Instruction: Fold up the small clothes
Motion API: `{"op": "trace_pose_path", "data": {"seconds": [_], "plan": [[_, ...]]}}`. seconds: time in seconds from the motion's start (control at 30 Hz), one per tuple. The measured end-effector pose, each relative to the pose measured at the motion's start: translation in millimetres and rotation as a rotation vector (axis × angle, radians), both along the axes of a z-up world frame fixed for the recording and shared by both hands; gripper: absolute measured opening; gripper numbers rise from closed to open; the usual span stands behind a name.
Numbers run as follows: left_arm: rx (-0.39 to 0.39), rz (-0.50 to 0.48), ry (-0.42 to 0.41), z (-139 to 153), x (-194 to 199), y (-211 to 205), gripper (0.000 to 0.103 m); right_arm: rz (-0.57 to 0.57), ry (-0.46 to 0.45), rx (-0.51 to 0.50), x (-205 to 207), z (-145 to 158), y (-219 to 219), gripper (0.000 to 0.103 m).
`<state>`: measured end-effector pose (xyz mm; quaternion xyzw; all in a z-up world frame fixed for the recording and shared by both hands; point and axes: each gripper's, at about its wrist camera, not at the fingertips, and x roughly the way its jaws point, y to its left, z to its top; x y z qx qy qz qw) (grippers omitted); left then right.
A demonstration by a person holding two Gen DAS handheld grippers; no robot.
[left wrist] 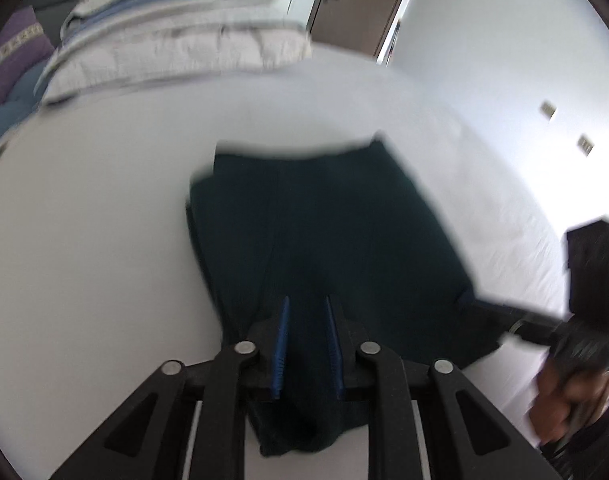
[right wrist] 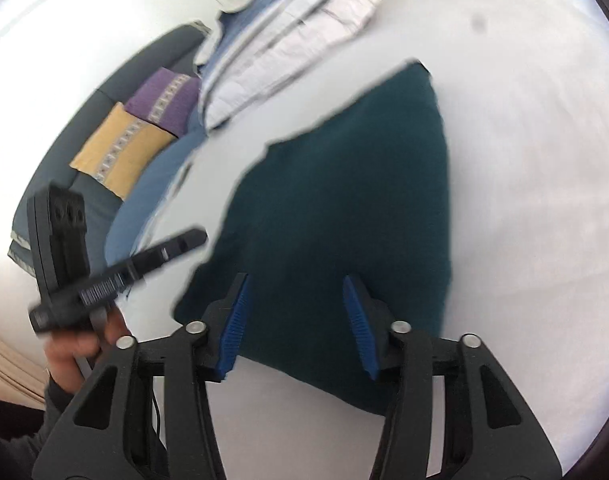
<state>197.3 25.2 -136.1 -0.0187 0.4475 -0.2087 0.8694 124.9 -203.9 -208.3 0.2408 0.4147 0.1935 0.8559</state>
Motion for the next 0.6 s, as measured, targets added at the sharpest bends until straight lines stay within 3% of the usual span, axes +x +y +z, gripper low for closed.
{"op": "trace_pose_path", "data": {"seconds": [0.03, 0.13, 0.27, 0.37, 0.5, 0.6], "plan": [[0.032, 0.011, -0.005, -13, -1, 3, 0.009, 0.001, 0.004, -0.005, 0, -3, 0, 0.039], [-0.061, 0.02, -0.001, -26, -5, 22, 0.009, 0.001, 0.013, 0.002, -9, -8, -4, 0.039], [-0.07, -0.003, -0.026, -26, -13, 25, 0.008, 0.019, -0.037, 0.034, -14, 6, -1, 0.042], [-0.078, -0.01, -0.037, -29, -16, 28, 0.008, 0.015, 0.006, 0.026, -13, -4, -7, 0.042], [-0.056, -0.028, -0.054, -32, -15, 27, 0.008, 0.006, 0.084, 0.063, -9, -45, -21, 0.028], [-0.061, -0.036, -0.055, -31, -14, 30, 0.008, -0.004, 0.054, 0.079, -21, -35, -21, 0.028]]}}
